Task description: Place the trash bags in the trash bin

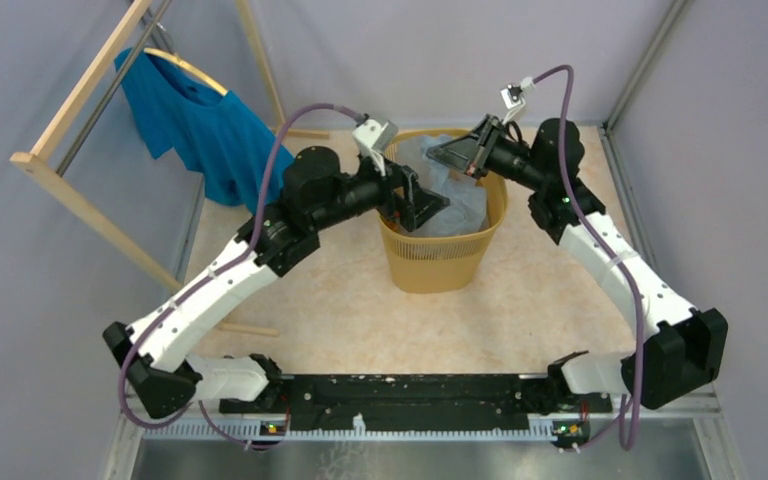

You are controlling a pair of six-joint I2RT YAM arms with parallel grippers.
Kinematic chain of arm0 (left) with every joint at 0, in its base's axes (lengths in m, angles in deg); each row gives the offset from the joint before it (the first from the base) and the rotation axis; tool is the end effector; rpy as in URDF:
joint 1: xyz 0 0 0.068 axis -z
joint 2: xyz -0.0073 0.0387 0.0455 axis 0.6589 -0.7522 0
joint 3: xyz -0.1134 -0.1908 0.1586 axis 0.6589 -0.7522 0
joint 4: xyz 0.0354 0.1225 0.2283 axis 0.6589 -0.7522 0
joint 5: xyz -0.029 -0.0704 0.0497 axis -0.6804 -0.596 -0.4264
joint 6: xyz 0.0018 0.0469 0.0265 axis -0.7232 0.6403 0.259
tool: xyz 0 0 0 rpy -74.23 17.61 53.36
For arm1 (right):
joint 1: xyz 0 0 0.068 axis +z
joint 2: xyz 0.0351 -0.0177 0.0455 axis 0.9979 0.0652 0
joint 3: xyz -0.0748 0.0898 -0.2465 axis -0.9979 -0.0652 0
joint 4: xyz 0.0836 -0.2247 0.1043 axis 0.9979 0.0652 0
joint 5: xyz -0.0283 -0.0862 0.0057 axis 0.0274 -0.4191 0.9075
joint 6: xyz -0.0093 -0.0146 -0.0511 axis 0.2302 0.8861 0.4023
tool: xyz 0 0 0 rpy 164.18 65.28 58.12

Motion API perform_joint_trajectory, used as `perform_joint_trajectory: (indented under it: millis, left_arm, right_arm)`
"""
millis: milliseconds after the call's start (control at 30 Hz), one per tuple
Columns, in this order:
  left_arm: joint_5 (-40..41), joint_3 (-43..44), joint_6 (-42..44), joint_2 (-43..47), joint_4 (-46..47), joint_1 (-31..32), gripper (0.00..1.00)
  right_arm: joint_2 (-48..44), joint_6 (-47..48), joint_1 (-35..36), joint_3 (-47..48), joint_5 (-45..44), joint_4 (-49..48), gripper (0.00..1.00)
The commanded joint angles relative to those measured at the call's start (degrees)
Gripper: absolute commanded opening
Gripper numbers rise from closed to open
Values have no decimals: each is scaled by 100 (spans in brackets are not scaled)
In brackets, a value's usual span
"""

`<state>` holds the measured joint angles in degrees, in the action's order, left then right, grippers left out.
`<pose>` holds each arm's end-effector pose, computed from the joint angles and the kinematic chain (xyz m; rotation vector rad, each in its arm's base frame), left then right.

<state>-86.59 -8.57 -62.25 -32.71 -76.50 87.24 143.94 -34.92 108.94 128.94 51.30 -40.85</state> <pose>0.1803 -0.1985 0.4569 0.5999 1.6094 -1.0313 0.2721 0.1356 0.4115 -0.1255 1.7494 1.4246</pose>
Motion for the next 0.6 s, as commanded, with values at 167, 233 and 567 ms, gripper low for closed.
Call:
perform_joint_trajectory:
  millis: [167,233,567]
  left_arm:
    - [-2,485,-112,-746,264,6,90]
    - [463,645,-266,-883,42,-8,79]
    - [499,-36,-629,-376,597,-253,32]
  right_arm:
    - [-597,-604,164,-146,-245,-838,0]
    - [-673,-595,165,-200,-233,-796,1]
    - [-766,116,167,-246,-240,-203,17]
